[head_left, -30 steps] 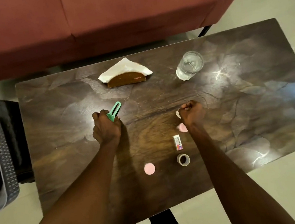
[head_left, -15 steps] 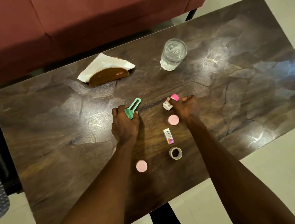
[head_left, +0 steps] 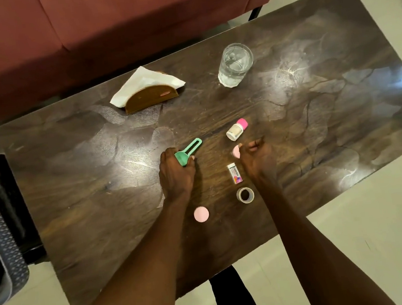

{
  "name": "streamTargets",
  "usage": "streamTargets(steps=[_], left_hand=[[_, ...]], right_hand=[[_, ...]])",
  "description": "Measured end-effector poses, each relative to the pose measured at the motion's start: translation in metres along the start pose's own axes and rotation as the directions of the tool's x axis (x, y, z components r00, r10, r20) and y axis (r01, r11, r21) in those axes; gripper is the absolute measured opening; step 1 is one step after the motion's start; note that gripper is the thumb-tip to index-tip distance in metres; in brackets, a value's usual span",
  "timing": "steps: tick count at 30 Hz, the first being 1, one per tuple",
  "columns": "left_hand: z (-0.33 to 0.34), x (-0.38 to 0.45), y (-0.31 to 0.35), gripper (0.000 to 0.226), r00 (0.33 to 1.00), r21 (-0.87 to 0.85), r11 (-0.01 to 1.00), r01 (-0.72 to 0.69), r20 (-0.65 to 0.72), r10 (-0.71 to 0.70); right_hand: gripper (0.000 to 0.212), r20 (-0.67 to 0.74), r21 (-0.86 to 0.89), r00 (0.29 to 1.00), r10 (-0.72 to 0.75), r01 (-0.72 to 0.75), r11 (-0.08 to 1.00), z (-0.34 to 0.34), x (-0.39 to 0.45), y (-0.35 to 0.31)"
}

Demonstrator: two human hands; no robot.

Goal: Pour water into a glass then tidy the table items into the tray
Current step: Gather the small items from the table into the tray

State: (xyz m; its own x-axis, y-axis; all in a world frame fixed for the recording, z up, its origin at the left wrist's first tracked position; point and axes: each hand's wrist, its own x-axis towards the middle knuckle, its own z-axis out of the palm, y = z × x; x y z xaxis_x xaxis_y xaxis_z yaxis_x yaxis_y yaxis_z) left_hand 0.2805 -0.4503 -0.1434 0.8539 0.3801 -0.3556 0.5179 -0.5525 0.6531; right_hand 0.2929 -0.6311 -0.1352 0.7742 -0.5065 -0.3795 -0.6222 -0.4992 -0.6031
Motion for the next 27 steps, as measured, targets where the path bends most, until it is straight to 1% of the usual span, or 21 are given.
streamTargets(steps=[1,3,4,5,7,9,10,12,14,15,17,19,21,22,24,26,27], left_hand=[[-0.003,-0.002,-0.003,0.044,1.0,-0.019,1.0,0.002,-0.003,-0.002],[-0.014,-0.006,-0.012,0.045,1.0,-0.048,0.999,-0.003,-0.005,0.003],[-0.02,-0.007,-0.018,0.045,1.0,-0.052,0.999,-0.011,-0.003,0.011],[-0.027,-0.008,-0.024,0.045,1.0,-0.054,0.998,-0.02,0.0,0.02],[-0.044,-0.009,-0.037,0.044,0.999,-0.063,0.997,-0.037,-0.016,0.036],[-0.068,-0.008,-0.054,0.044,0.997,-0.074,0.996,-0.054,-0.052,0.05],[-0.081,-0.006,-0.064,0.045,0.996,-0.079,0.995,-0.068,-0.063,0.063],[-0.108,-0.004,-0.085,0.049,0.995,-0.094,0.992,-0.084,-0.067,0.078],[-0.139,-0.001,-0.107,0.05,0.994,-0.114,0.991,-0.064,-0.091,0.053],[-0.155,0.002,-0.118,0.05,0.993,-0.129,0.99,-0.051,-0.115,0.036],[-0.187,0.005,-0.139,0.052,0.985,-0.174,0.984,-0.031,-0.171,0.001],[-0.22,0.007,-0.16,0.056,0.961,-0.221,0.975,-0.017,-0.274,-0.046],[-0.249,0.01,-0.178,0.061,0.916,-0.322,0.947,0.005,-0.378,-0.133],[-0.265,0.011,-0.188,0.062,0.89,-0.399,0.917,0.02,-0.411,-0.198],[-0.291,0.012,-0.205,0.058,0.832,-0.529,0.847,0.054,-0.445,-0.331],[-0.31,0.014,-0.219,0.055,0.761,-0.63,0.773,0.079,-0.462,-0.454],[-0.319,0.016,-0.226,0.054,0.738,-0.686,0.724,0.079,-0.448,-0.505]], right_hand=[[0.024,-0.004,-0.009,0.999,-0.039,0.039,0.999,0.002,-0.004,-0.003],[0.022,0.081,-0.041,0.984,-0.16,0.163,0.986,0.012,-0.021,-0.01],[0.024,0.141,-0.045,0.957,-0.252,0.261,0.964,0.02,-0.031,-0.015],[0.03,0.195,-0.056,0.914,-0.355,0.372,0.926,0.028,-0.041,-0.022],[0.044,0.283,-0.082,0.822,-0.494,0.534,0.842,0.047,-0.057,-0.038],[0.054,0.413,-0.064,0.735,-0.537,0.612,0.788,0.067,-0.077,-0.061],[0.056,0.485,-0.066,0.688,-0.54,0.645,0.762,0.078,-0.087,-0.073],[0.05,0.589,-0.103,0.612,-0.528,0.705,0.701,0.099,-0.107,-0.096],[0.039,0.643,-0.08,0.571,-0.51,0.713,0.697,0.122,-0.131,-0.118],[0.037,0.657,-0.053,0.56,-0.504,0.702,0.71,0.135,-0.144,-0.129],[0.029,0.664,-0.016,0.565,-0.489,0.665,0.746,0.165,-0.167,-0.147],[0.017,0.673,0.022,0.57,-0.472,0.623,0.782,0.198,-0.194,-0.167],[0.008,0.694,0.064,0.576,-0.431,0.547,0.835,0.228,-0.222,-0.189],[0.005,0.71,0.081,0.575,-0.407,0.507,0.858,0.245,-0.237,-0.2],[0.005,0.731,0.075,0.579,-0.36,0.456,0.887,0.271,-0.267,-0.221],[0.007,0.726,0.05,0.581,-0.368,0.489,0.871,0.294,-0.29,-0.239],[0.009,0.722,0.028,0.583,-0.372,0.513,0.858,0.304,-0.301,-0.248]])
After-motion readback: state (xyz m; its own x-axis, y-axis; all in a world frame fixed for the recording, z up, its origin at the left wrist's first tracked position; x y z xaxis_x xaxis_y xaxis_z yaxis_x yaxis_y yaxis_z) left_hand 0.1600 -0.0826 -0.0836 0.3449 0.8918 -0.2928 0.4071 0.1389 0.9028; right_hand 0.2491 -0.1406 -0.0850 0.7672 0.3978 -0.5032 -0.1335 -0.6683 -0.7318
